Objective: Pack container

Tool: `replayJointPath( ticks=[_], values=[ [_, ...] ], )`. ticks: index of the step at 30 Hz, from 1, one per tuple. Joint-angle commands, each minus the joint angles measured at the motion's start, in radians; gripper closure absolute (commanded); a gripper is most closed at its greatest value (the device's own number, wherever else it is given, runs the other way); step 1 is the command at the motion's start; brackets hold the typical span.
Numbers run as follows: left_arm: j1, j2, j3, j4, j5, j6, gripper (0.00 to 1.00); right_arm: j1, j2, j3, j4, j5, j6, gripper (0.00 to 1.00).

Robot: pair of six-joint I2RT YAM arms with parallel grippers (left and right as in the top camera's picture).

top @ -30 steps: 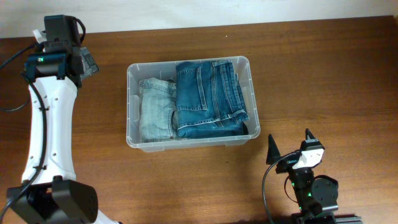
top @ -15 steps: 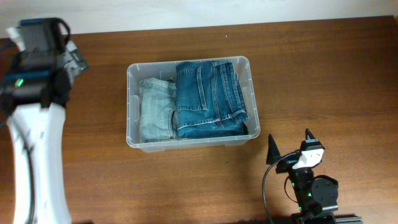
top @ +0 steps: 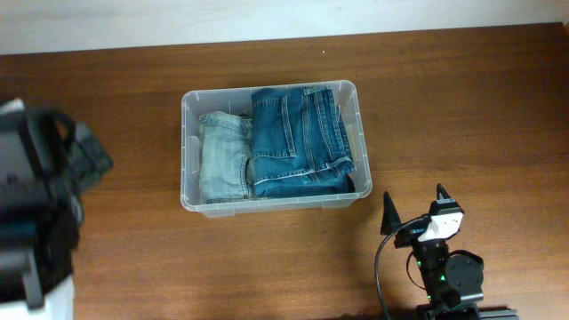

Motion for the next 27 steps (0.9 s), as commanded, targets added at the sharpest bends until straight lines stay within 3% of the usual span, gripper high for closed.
replayJointPath(
  ticks=[1, 7, 11, 21, 27],
  values=[
    [0.0, -0.142, -0.162, 0.002, 0.011, -0.006, 0.01, -0.007, -0.01, -0.007, -0.003, 0.009, 0.005, 0.02],
    [0.0, -0.432, -0.572, 0.036, 0.079, -0.007, 0.01, -0.007, -0.01, -0.007, -0.003, 0.009, 0.005, 0.02],
    [0.0, -0.612, -0.863, 0.153, 0.178, -0.007, 0.01, -0.007, -0.01, -0.007, -0.003, 0.009, 0.005, 0.02],
    [0.0, -0.898, -1.441, 0.911, 0.433, -0.006, 0.01, -0.007, -0.01, -0.007, -0.003, 0.009, 0.005, 0.01],
    [0.0, -0.978, -1.568, 1.126, 0.45, -0.001, 0.01, -0.007, -0.01, -0.007, -0.003, 0.009, 0.005, 0.02]
  ],
)
